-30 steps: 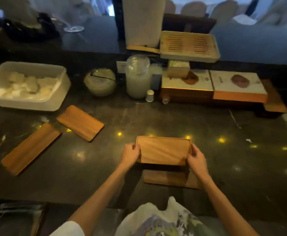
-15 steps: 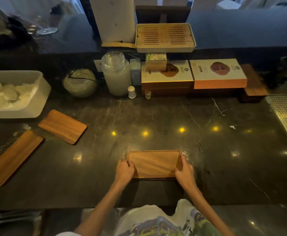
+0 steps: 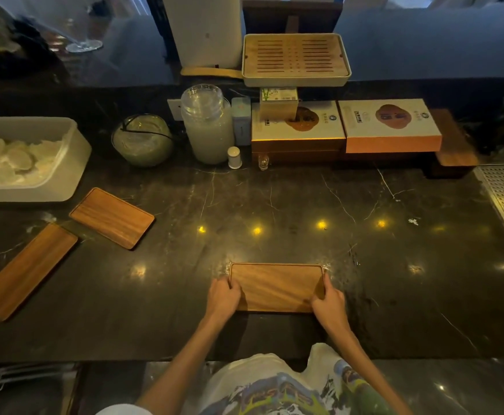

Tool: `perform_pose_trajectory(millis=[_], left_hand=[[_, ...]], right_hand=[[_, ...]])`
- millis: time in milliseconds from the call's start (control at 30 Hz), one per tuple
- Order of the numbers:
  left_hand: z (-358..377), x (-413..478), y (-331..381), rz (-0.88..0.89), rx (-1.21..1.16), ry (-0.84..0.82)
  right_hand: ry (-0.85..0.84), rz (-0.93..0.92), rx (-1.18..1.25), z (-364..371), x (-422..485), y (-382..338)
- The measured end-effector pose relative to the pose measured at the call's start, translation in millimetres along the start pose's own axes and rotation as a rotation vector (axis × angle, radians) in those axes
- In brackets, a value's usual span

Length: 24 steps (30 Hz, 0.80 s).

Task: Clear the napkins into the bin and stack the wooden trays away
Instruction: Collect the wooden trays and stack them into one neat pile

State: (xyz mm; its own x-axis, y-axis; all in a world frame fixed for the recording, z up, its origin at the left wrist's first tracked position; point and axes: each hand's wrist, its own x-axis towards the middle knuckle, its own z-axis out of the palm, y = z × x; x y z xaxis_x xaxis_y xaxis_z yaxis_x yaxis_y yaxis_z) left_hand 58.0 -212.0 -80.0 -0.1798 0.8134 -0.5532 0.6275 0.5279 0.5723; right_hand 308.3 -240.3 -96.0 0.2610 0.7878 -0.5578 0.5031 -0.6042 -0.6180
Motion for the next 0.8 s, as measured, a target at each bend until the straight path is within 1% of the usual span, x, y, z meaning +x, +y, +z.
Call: perform_pose_trajectory(millis=[333, 567, 633, 700, 800], left_hand=[[-3, 5, -1, -0.021, -0.012, -0.020], [-6, 5, -2, -0.032, 0.008, -0.020], [-14, 5, -4, -0.041, 0.023, -0.035], [-27, 4, -9, -0.039, 0.053, -0.031], [-65, 8, -25, 0.001, 0.141, 0.066]], right_hand=[[-0.023, 0.029, -0.009, -4, 3, -1], [-0.055, 0.006, -0.010, -15, 2, -7], [-0.078, -0.013, -0.081, -18, 5, -12], [-0.081, -0.028, -0.215, -17, 7, -22], [-0.049, -0.121, -0.437, -3, 11, -55]])
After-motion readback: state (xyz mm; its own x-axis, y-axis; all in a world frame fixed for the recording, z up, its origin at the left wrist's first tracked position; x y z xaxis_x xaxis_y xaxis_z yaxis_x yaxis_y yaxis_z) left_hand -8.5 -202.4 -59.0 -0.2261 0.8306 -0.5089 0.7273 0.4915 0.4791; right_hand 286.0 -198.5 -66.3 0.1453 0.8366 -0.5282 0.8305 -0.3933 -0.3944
